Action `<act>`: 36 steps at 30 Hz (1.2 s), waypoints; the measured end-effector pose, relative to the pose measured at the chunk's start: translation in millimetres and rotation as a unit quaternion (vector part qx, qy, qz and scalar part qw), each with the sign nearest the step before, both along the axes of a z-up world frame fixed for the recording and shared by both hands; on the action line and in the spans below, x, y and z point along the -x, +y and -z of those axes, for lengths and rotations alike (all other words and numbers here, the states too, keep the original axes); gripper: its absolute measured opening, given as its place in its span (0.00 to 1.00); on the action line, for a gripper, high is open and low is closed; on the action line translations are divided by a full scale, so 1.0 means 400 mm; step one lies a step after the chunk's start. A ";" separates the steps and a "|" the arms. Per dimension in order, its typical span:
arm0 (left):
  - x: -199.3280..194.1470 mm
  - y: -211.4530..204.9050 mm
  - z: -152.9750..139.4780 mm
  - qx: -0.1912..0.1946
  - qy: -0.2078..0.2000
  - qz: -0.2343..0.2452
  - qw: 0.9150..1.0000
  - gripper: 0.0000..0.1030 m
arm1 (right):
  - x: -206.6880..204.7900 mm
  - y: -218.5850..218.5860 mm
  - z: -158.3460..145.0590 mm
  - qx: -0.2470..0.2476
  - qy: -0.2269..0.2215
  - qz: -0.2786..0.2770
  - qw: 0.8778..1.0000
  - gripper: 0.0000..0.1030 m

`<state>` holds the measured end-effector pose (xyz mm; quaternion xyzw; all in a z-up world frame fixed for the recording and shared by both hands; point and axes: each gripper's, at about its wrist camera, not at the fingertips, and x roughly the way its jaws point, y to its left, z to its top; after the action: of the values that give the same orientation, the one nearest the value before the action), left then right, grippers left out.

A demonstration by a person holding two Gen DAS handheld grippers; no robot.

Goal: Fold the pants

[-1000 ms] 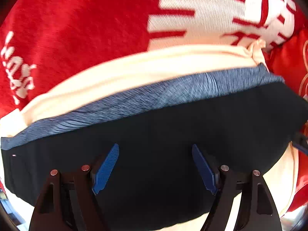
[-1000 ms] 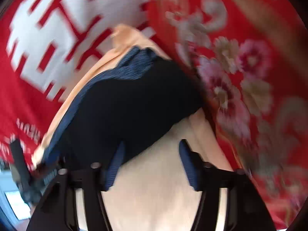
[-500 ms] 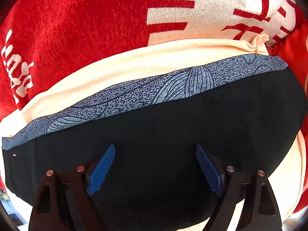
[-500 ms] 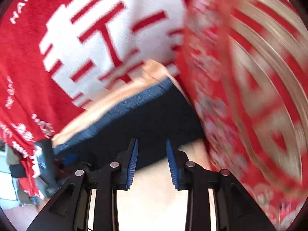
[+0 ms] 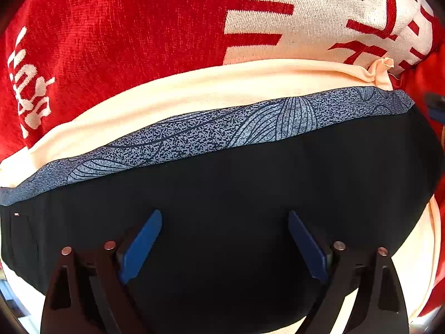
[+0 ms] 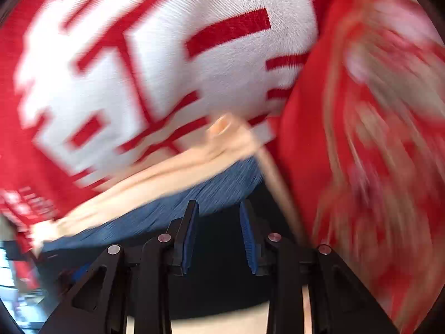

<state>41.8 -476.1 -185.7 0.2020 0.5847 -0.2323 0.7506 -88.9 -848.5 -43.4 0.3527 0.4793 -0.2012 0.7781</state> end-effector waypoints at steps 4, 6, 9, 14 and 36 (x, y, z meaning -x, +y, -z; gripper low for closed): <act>-0.001 0.005 0.007 -0.001 0.003 -0.002 1.000 0.92 | 0.135 0.043 0.060 -0.064 -0.004 0.075 0.995 0.39; -0.002 0.004 0.008 -0.004 0.005 0.000 1.000 0.92 | 0.167 0.040 0.107 -0.077 -0.008 0.111 0.991 0.39; -0.011 0.006 0.014 -0.004 0.005 0.004 1.000 0.92 | 0.156 0.040 0.129 -0.055 -0.023 0.118 0.991 0.47; -0.013 -0.005 0.012 -0.005 0.002 0.006 1.000 0.92 | 0.098 0.025 0.154 -0.003 -0.033 0.147 0.989 0.73; 0.035 -0.051 0.010 -0.033 -0.011 0.008 0.999 1.00 | 0.210 0.057 -0.021 0.119 0.051 0.054 0.990 0.31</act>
<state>27.9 -496.4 -189.7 0.2337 0.5821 -0.2169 0.7480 -172.8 -825.5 -34.9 0.2726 0.4707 -0.3164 0.7772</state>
